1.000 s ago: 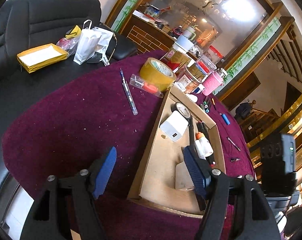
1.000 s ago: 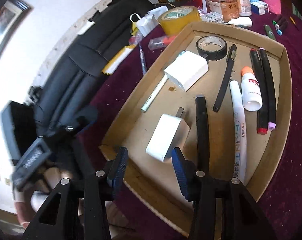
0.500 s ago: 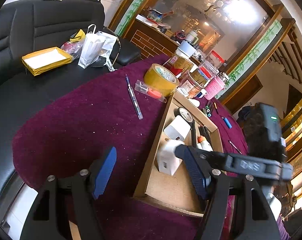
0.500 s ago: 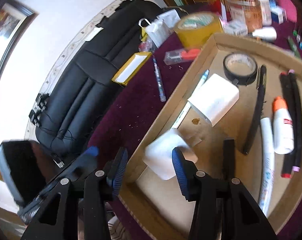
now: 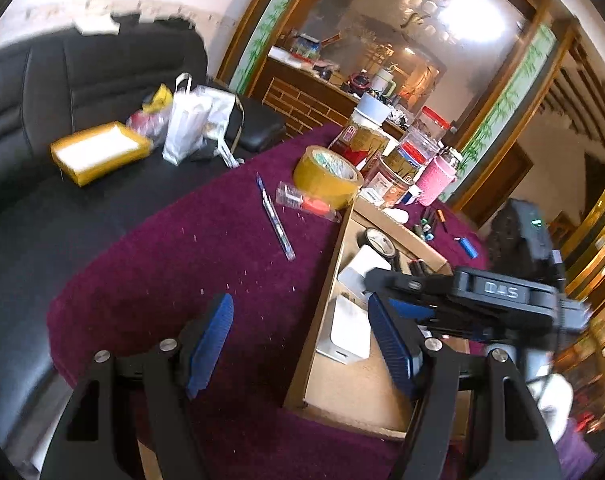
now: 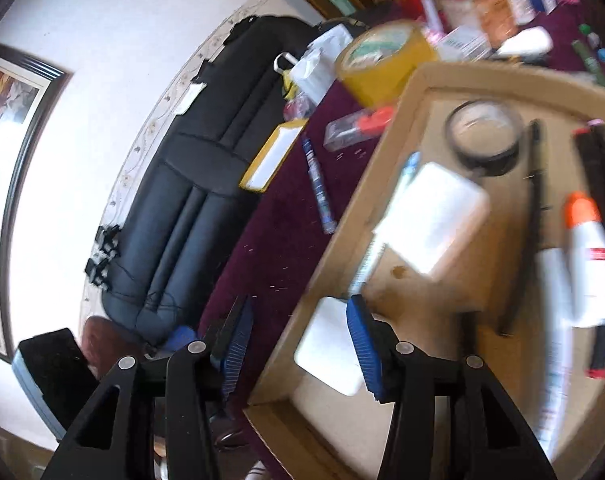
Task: Organize rigid objects
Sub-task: 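Withdraw both open tools from the tray back over the table, then grasp the white marker on the cloth with the left tool, then grasp the black-and-clear pen with the right tool while the left tool holds the white marker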
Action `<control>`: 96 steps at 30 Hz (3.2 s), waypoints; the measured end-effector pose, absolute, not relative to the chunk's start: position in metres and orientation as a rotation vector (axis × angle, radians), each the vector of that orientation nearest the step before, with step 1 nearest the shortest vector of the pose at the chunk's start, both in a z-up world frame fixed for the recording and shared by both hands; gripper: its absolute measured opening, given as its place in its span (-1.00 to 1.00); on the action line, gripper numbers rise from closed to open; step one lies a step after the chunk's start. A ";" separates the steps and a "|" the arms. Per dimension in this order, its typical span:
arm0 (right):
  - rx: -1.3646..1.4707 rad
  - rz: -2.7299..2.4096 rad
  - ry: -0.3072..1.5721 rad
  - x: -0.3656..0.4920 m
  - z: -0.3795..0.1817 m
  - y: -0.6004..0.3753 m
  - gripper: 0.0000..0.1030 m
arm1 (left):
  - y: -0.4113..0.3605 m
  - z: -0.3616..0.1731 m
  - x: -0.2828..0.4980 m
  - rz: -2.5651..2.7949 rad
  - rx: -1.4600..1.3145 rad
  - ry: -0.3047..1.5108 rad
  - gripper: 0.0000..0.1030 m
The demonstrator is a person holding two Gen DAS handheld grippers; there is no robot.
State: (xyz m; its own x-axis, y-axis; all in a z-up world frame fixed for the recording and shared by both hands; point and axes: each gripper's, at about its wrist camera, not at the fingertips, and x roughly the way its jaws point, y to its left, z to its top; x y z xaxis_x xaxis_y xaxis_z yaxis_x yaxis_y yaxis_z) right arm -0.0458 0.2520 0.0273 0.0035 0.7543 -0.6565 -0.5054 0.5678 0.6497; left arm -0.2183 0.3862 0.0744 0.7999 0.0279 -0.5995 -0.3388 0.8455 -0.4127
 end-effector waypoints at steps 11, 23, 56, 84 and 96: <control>-0.005 0.491 0.558 -0.084 0.121 0.072 1.00 | 0.300 0.101 -0.184 0.043 -0.304 0.584 0.70; 0.227 0.119 0.677 -0.018 0.065 -0.115 0.99 | 0.158 0.092 -0.121 -0.257 -0.185 0.787 0.70; 0.493 0.102 0.787 -0.006 0.013 -0.186 0.99 | 0.019 0.011 -0.046 -0.412 0.178 1.005 -0.61; 0.512 0.077 0.827 -0.001 0.002 -0.188 0.99 | 0.075 0.042 -0.074 -0.289 -0.063 0.898 -0.77; 0.413 0.015 0.849 0.003 0.004 -0.177 0.98 | 0.110 0.070 -0.098 -0.101 0.028 0.792 -0.76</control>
State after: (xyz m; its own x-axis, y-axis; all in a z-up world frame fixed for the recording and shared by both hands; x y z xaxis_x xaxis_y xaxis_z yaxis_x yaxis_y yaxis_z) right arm 0.0034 -0.1768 0.0036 0.6654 0.1752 -0.7257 0.1503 0.9207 0.3601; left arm -0.0984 0.1097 0.0704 0.6980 -0.0798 -0.7116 0.1009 0.9948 -0.0126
